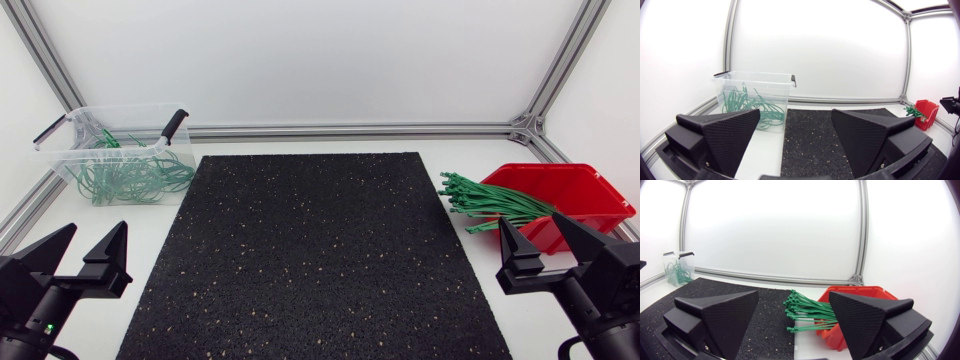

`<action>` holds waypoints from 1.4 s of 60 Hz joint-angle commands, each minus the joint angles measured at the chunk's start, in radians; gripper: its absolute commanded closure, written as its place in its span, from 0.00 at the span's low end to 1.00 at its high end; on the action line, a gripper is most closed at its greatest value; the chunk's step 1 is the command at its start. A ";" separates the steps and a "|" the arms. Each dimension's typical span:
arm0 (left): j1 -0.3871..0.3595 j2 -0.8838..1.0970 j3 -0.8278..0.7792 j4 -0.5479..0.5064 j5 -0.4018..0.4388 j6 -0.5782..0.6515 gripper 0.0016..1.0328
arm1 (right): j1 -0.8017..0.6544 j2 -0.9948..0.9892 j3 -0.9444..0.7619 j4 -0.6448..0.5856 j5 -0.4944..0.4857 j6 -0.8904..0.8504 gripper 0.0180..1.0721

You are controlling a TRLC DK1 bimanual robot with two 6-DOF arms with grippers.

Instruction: Take a green cable tie from the red box, thread the tail through the head to close it, then place it in the transparent bin on the left.

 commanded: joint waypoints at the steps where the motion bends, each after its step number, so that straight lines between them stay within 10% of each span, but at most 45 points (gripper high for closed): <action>1: -0.008 -0.010 -0.040 -0.015 -0.004 -0.017 0.04 | 0.006 -0.010 -0.024 0.007 0.004 0.010 0.03; 49: -0.014 -0.010 -0.040 -0.015 -0.004 -0.017 0.04 | 0.020 -0.012 0.006 0.010 -0.014 0.007 0.03; 84: -0.018 -0.010 -0.040 -0.015 -0.004 -0.017 0.04 | -0.061 0.432 0.511 -0.211 -0.106 0.019 0.04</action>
